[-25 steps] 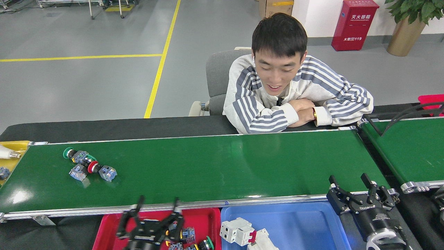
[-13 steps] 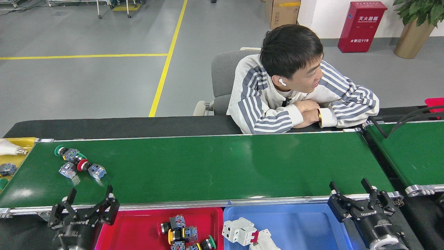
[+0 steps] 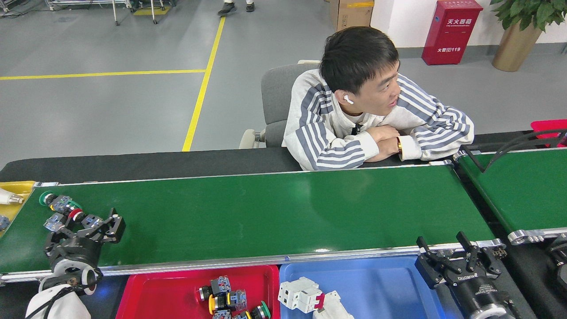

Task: Pick switch part from conveyor to tray

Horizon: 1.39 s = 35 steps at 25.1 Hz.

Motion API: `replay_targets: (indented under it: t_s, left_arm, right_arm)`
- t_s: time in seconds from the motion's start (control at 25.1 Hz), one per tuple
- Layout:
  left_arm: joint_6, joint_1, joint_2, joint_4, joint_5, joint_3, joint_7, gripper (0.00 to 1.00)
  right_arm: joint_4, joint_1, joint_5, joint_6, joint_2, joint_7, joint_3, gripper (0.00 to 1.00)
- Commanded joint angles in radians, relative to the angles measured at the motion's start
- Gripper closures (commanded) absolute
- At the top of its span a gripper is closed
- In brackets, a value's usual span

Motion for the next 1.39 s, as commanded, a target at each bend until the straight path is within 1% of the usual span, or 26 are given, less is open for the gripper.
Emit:
replay_targets:
  t_s: [0.0,0.04,0.08,0.16,0.24,0.28,0.36,0.44,0.52,0.56,0.64,0.72,0.76,0.8,0.84,0.88,0.92,0.96,0.99,1.07,1.11,1.23,1.27,1.35]
  left_arm:
    - [0.06,-0.022,0.036,0.031,0.005,0.015,0.011,0.14]
    - [0.091,-0.022,0.045,0.045,0.006,0.015,0.013,0.22]
    - [0.106,-0.022,0.051,0.047,0.016,0.016,0.013,0.33]
    - [0.102,-0.019,0.053,0.047,0.068,0.016,0.013,0.58]
    - [0.089,-0.016,0.053,0.047,0.124,0.013,0.014,0.71]
    - [0.074,-0.014,0.051,0.044,0.137,0.012,0.014,0.75]
    - [0.043,-0.003,0.045,0.034,0.141,0.01,0.016,0.81]
    - [0.003,0.027,0.037,-0.004,0.144,0.007,0.028,0.85]
    - [-0.052,0.073,0.019,-0.085,0.149,0.004,0.05,0.87]
    - [-0.083,0.109,-0.002,-0.144,0.152,0.003,0.051,0.87]
    - [-0.179,0.214,-0.055,-0.311,0.152,-0.01,0.05,0.87]
    - [-0.362,0.349,-0.105,-0.533,0.157,-0.023,0.048,0.84]
    - [-0.493,0.435,-0.133,-0.645,0.163,-0.028,0.048,0.74]
    - [-0.6,0.494,-0.151,-0.71,0.167,-0.03,0.047,0.64]
    - [-0.71,0.557,-0.18,-0.776,0.169,-0.028,0.047,0.46]
    - [-0.71,0.593,-0.216,-0.806,0.169,-0.028,0.045,0.28]
    - [-0.71,0.606,-0.243,-0.814,0.167,-0.031,0.044,0.15]
    - [-0.71,0.612,-0.272,-0.817,0.163,-0.036,0.042,0.05]
    - [-0.71,0.613,-0.297,-0.814,0.16,-0.043,0.042,0.01]
    - [-0.71,0.615,-0.309,-0.812,0.161,-0.043,0.044,0.01]
    - [-0.71,0.613,-0.309,-0.814,0.163,-0.039,0.044,0.01]
    - [-0.71,0.606,-0.305,-0.815,0.166,-0.019,0.044,0.01]
    - [-0.702,0.606,-0.302,-0.815,0.164,-0.005,0.044,0.01]
    - [-0.547,0.606,-0.3,-0.817,0.163,0.027,0.044,0.01]
  right_arm:
    - [-0.016,-0.007,-0.004,-0.004,0.002,-0.008,0.019,0.01]
    - [-0.016,-0.007,-0.004,-0.004,0.002,-0.006,0.037,0.01]
    - [-0.016,-0.006,-0.004,-0.004,0.001,-0.006,0.055,0.01]
    - [-0.017,-0.003,-0.004,-0.004,0.001,-0.006,0.068,0.01]
    - [-0.016,0.0,-0.004,-0.004,-0.001,-0.006,0.068,0.01]
    - [-0.016,0.0,-0.004,-0.002,0.001,-0.006,0.068,0.01]
    - [-0.017,0.002,-0.004,-0.001,0.002,-0.006,0.068,0.01]
    - [-0.016,0.005,-0.004,-0.001,0.001,-0.008,0.068,0.01]
    - [-0.016,0.011,-0.004,0.001,0.001,-0.008,0.068,0.01]
    - [-0.016,0.01,-0.004,0.002,0.001,-0.008,0.066,0.01]
    - [-0.016,0.01,-0.005,0.005,0.001,-0.006,0.065,0.01]
    - [-0.016,0.01,-0.005,0.007,0.002,-0.006,0.057,0.01]
    - [-0.016,0.01,-0.005,0.007,0.002,-0.006,0.054,0.01]
    - [-0.016,0.01,-0.005,0.007,0.002,-0.006,0.045,0.01]
    - [-0.017,0.01,-0.005,0.007,0.002,-0.006,0.029,0.01]
    - [-0.017,0.01,-0.005,0.007,0.004,-0.006,0.012,0.01]
    - [-0.017,0.01,-0.005,0.007,0.005,-0.006,0.002,0.02]
    - [-0.019,0.01,-0.005,0.008,0.005,-0.006,-0.009,0.02]
    - [-0.023,0.01,-0.005,0.01,0.005,-0.006,-0.021,0.03]
    - [-0.069,0.023,-0.005,0.063,0.005,-0.006,-0.031,0.04]
    - [-0.097,0.043,-0.002,0.096,0.004,-0.006,-0.031,0.04]
    - [-0.217,0.149,-0.002,0.149,0.005,-0.006,-0.031,0.04]
    - [-0.229,0.169,-0.002,0.16,0.005,-0.006,-0.031,0.05]
    - [-0.23,0.188,0.001,0.195,0.004,-0.006,-0.031,0.05]
